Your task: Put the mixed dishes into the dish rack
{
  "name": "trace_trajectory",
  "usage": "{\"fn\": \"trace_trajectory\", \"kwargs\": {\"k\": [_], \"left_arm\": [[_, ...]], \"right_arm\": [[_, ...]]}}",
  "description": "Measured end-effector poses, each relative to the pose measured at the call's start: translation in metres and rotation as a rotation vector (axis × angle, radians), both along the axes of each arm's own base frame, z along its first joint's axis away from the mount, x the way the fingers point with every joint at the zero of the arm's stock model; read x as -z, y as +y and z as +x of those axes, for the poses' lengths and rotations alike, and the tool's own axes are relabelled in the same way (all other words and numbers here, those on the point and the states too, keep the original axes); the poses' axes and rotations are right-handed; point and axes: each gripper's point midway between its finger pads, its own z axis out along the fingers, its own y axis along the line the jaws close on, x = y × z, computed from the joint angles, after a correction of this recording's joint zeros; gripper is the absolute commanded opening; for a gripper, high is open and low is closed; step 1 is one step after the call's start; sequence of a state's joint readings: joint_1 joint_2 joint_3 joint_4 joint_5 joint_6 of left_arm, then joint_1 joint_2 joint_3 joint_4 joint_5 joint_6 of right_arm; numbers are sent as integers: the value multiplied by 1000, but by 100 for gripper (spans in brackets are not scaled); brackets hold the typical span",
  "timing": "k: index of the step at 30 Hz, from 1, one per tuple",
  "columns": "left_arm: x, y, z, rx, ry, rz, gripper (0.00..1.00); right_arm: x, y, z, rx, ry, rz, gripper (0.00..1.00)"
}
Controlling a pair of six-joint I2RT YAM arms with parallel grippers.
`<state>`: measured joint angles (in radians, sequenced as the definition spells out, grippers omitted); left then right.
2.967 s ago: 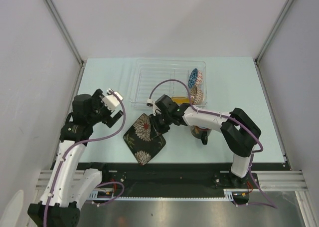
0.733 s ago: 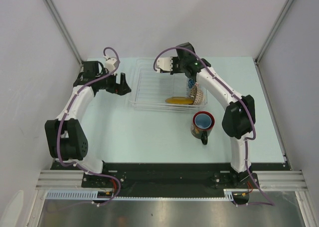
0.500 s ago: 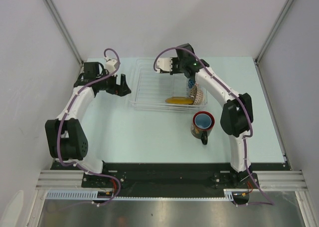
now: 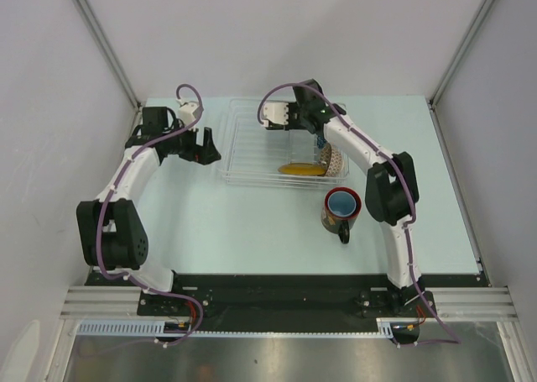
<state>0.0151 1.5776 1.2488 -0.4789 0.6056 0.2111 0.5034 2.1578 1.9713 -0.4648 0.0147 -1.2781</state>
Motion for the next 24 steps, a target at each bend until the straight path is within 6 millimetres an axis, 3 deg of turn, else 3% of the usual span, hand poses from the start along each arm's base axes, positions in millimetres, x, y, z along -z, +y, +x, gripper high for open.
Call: {"fn": "trace_trajectory", "kwargs": {"k": [12,13,14,18,19,22,24], "left_arm": [[3,0,0,0,1,0,96],[3,0,0,0,1,0,96],[3,0,-1,0,1,0,96],[5,0,-1,3,-1,3,96],[6,0,-1,4,-1,4,96],[7,0,-2,5,0,5,96],[6,0,-1,5,-4,5,96]], "right_arm": [[12,-2,11,42,-5,59,1],[12,-2,12,48,-8,63,18],[14,-2,13,56,-13,72,23],[16,-4,13,83,-29,101,36],[19,-6,11,93,-26,104,44],[34,-14,1,127,2,106,50],[46,-19,-8,141,28,96,61]]}}
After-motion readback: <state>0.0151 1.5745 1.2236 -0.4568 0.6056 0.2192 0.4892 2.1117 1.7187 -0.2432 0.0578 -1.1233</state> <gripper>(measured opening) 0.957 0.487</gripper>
